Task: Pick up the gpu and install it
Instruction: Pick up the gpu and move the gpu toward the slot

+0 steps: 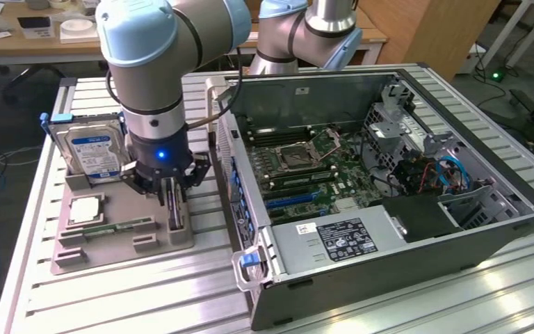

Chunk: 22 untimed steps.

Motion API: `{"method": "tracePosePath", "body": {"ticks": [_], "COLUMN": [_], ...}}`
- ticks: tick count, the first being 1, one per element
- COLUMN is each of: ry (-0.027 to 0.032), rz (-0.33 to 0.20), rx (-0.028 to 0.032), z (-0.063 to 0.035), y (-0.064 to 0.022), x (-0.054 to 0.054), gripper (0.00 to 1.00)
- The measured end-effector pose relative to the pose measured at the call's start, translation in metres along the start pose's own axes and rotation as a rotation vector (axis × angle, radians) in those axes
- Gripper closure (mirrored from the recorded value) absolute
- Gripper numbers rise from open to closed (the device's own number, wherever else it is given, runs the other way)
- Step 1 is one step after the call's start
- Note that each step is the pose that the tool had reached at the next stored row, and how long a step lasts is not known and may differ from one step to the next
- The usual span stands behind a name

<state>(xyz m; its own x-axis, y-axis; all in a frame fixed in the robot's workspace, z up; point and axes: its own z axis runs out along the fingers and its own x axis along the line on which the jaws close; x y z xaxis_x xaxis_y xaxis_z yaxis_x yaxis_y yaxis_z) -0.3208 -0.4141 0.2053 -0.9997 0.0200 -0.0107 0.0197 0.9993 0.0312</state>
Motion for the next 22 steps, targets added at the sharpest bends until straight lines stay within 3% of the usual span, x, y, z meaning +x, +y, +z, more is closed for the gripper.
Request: {"method": "tracePosePath", "body": {"ticks": [2, 3, 9, 10, 22], "ry": [0.0000, -0.0001, -0.0001, 0.0000, -0.0002], "rz": [0.000, 0.000, 0.000, 0.000, 0.000], "rx": [0.0002, 0.0004, 0.0011, 0.0012, 0.0021], "z": [0.0001, 0.0001, 0.0003, 0.0003, 0.0005], "y": [0.0000, 0.0000, 0.0000, 0.0000, 0.0000], "x": [0.0000, 0.0000, 0.0000, 0.0000, -0.0004], "gripper": [0.57, 0.64, 0.65, 0.72, 0.72]}}
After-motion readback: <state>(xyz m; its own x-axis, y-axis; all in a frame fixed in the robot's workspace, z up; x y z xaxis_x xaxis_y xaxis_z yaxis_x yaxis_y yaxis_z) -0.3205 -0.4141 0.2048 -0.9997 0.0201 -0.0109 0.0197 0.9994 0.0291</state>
